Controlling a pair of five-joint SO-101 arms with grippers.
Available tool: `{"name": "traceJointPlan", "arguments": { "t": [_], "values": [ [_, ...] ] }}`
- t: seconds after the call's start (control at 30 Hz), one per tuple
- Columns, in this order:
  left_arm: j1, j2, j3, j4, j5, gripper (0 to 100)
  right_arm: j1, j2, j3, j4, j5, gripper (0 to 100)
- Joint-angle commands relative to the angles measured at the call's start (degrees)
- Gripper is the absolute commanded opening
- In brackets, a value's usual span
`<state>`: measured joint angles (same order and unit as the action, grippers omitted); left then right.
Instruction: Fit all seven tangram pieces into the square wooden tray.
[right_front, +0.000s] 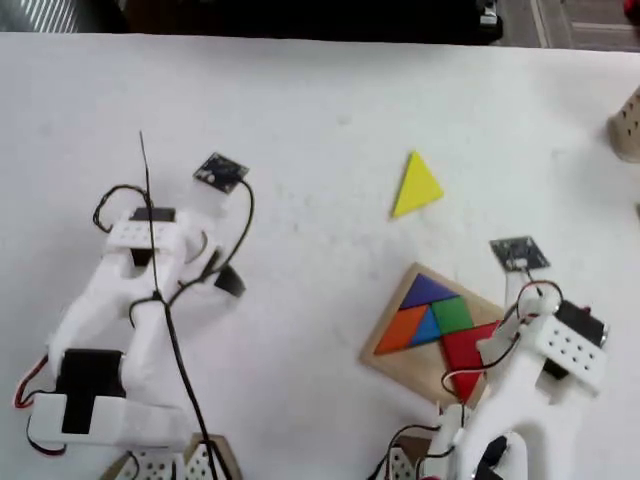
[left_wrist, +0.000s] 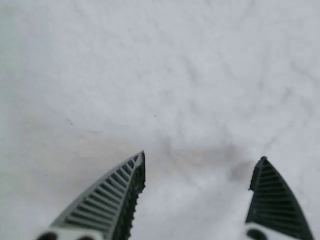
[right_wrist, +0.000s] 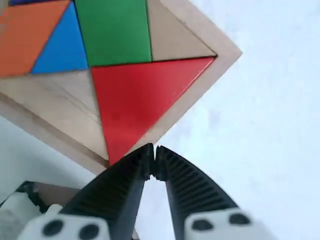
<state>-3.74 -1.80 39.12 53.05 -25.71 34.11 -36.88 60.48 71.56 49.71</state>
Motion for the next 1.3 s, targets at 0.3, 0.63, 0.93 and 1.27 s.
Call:
{"name": "traceJointPlan", "arguments": {
  "t": [0.3, 0.63, 0.93, 1.27],
  "values": [
    [-0.5, -0.1, -2.9, -0.7, -0.4, 33, 3.4, -0.9, 9.7, -13.3, 2.9, 1.9],
    [-0.5, -0.1, -2.9, -0.7, -0.4, 33, -8.4, -0.9, 9.6, -16.5, -6.8, 1.9],
    [-0.5, -0.1, -3.1, -0.7, -0.5, 33, -8.6, -1.5, 5.2, -11.7, -11.3, 1.8],
    [-0.1, -0.1, -3.2, -0.7, -0.4, 33, 3.3, -1.5, 2.7, -3.7, -10.4, 1.8]
  ]
}}
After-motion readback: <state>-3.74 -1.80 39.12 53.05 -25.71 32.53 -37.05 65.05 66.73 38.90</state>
